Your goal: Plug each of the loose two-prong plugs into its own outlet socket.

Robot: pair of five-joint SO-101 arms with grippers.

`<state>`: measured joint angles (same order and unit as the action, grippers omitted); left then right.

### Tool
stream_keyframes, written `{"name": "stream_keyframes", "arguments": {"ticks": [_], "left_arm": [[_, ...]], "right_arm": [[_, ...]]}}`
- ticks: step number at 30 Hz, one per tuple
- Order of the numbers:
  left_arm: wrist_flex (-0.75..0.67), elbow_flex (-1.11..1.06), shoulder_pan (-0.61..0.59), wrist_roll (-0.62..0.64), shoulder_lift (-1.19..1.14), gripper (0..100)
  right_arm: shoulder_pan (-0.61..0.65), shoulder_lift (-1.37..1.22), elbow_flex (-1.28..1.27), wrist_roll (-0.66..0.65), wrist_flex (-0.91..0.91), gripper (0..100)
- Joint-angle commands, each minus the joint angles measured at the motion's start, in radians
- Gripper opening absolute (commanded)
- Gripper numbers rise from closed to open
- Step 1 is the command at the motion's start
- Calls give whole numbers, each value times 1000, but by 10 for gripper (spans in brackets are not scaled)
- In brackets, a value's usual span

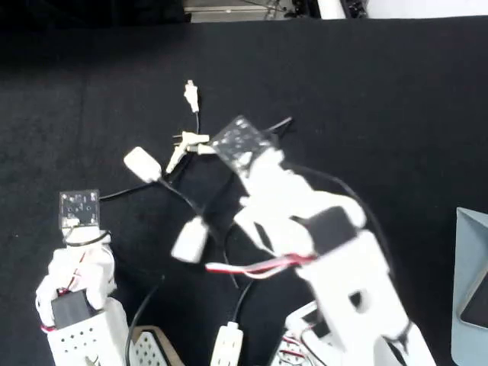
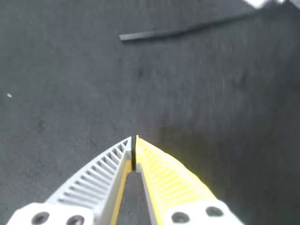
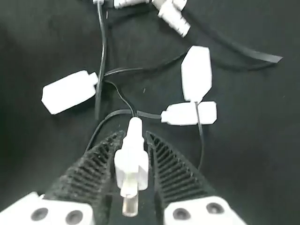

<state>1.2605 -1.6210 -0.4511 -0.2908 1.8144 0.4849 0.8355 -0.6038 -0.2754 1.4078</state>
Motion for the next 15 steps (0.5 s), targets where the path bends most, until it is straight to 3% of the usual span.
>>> {"name": "stream_keyframes", "arguments": {"ticks": [1, 9, 15], "left_arm": [[-69, 90, -1, 95, 6, 30], [-259, 91, -1, 152, 6, 30], [-404, 104, 1, 261, 6, 30]], "right_arm": [[5, 38, 125, 8, 0, 11], [9, 44, 283, 101, 2, 11], [12, 44, 363, 152, -5, 11]]}}
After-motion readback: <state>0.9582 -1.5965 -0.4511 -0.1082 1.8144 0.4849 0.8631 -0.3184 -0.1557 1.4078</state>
